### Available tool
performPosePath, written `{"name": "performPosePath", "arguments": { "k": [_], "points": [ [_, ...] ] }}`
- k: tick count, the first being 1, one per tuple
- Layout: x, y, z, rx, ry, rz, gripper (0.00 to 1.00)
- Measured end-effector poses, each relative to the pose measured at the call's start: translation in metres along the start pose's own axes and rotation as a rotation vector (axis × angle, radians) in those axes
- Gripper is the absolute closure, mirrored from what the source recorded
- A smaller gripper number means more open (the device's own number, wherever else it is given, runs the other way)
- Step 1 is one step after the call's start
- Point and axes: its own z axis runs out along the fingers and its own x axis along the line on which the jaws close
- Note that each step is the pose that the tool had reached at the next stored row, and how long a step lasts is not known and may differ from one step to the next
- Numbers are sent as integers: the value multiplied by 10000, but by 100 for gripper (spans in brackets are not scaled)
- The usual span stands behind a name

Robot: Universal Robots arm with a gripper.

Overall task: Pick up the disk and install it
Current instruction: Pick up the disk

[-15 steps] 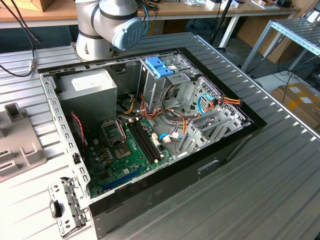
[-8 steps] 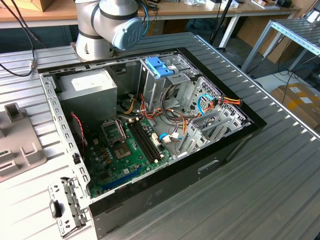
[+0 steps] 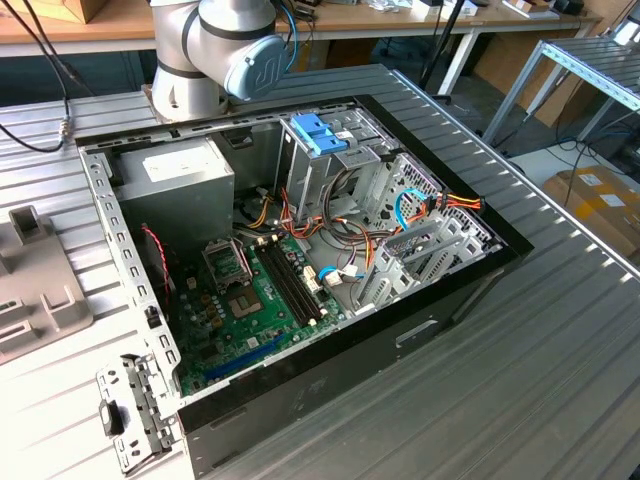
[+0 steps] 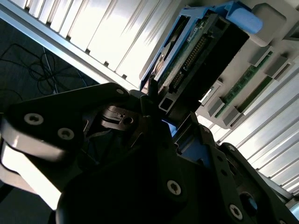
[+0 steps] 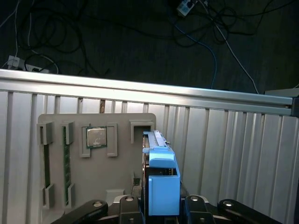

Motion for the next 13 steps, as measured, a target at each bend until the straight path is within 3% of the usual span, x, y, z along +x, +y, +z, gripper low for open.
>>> {"name": "performPosePath", "arguments": {
  "k": [13],
  "points": [
    [-6, -4, -73, 2, -23, 1, 63]
  ]
}}
